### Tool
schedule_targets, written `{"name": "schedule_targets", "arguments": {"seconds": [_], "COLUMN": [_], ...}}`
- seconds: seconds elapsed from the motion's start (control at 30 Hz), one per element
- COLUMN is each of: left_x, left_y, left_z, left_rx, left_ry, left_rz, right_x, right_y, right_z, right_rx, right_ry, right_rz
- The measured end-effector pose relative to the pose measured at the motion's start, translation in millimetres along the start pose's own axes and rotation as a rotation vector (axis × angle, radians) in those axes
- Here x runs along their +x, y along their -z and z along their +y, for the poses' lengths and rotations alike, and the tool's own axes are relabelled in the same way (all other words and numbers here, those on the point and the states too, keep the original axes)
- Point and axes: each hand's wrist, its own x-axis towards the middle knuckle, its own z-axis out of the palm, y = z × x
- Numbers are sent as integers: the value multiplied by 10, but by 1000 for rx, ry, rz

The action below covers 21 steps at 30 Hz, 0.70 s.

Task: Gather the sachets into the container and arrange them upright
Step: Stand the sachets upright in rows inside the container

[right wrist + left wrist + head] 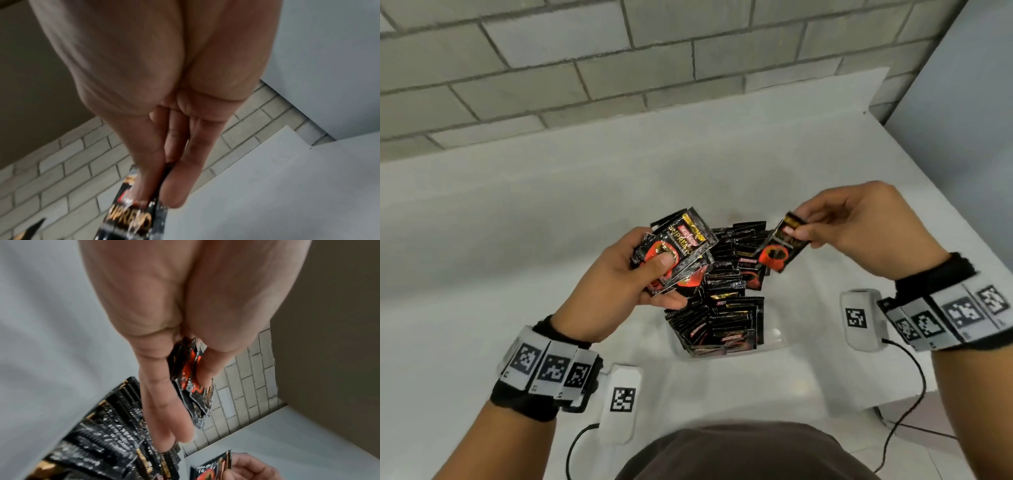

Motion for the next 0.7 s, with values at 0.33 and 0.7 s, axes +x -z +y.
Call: {"name": "schedule_targets", "arguments": {"seconds": [0.33, 0.7], "left_x": [-83, -42], "left_y": [17, 18], "left_z": [-122, -86], "left_rx": [52, 64], "left_ry": [-6, -23], "left_rz": [39, 49], "right_x": [165, 236], "right_y": [-521, -610], "right_z": [166, 107], "right_rx": [-344, -458], "right_ry": [81, 83], "right_rz": [-104, -222]}}
